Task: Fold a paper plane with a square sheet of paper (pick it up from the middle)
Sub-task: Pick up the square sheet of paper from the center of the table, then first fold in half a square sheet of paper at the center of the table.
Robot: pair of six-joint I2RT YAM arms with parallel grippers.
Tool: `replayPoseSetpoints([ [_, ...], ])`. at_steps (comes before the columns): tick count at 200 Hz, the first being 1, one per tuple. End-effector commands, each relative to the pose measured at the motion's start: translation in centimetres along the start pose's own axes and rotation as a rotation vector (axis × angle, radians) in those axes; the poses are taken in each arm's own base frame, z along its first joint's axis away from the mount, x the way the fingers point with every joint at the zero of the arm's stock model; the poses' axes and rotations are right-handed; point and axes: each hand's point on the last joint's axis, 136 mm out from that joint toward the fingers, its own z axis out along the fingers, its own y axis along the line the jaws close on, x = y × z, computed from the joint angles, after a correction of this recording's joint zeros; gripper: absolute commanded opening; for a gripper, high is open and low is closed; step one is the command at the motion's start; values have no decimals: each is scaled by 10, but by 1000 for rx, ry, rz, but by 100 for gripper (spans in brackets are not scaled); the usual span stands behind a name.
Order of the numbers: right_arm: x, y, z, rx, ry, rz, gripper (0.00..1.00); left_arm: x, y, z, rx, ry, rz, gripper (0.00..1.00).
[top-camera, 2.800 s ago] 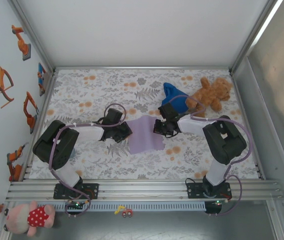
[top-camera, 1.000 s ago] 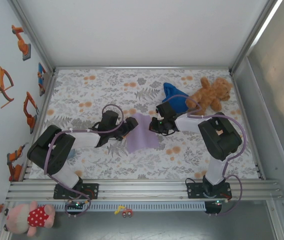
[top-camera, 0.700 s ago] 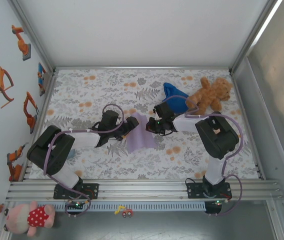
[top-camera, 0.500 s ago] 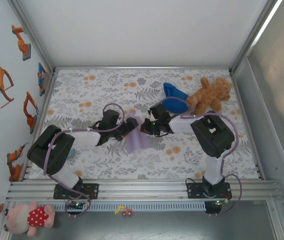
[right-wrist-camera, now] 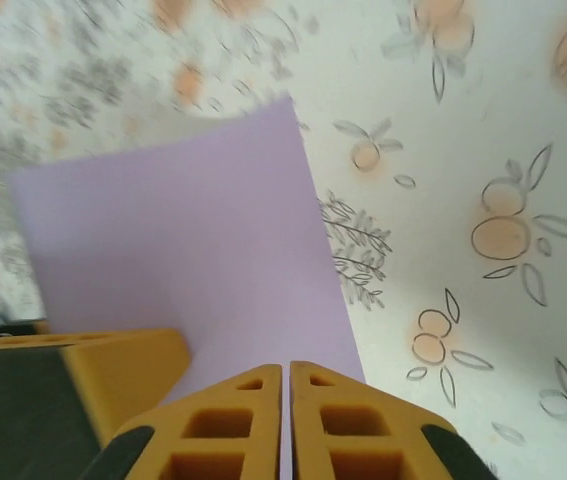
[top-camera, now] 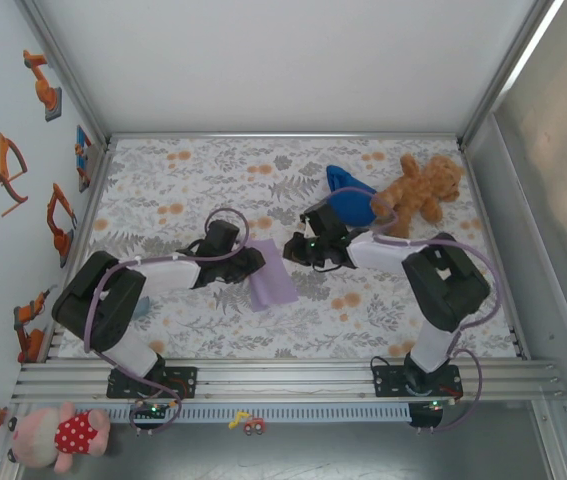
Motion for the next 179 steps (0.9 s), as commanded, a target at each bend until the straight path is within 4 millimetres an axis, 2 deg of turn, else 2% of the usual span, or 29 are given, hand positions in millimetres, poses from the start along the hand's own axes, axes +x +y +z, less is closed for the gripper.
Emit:
replayPoseSetpoints([
  [1, -21, 3, -36, 13, -118, -71, 16, -15, -36, -30, 95, -46, 110, 32],
  [27, -36, 17, -63, -99, -187, -69, 34, -27, -67, -62, 230, -71, 153, 31],
  [59, -50, 57, -96, -344, -223, -90, 53, -40, -101, -100, 417, -52, 160, 30],
  [98, -51, 92, -109, -490, -181, -133, 67, -48, -144, -141, 615, -34, 203, 29],
  [146, -55, 120, -117, -657, -151, -130, 75, -51, -174, -165, 764, -2, 223, 29],
  [179, -54, 133, -123, -681, -122, -141, 75, -52, -177, -162, 785, 33, 214, 29],
])
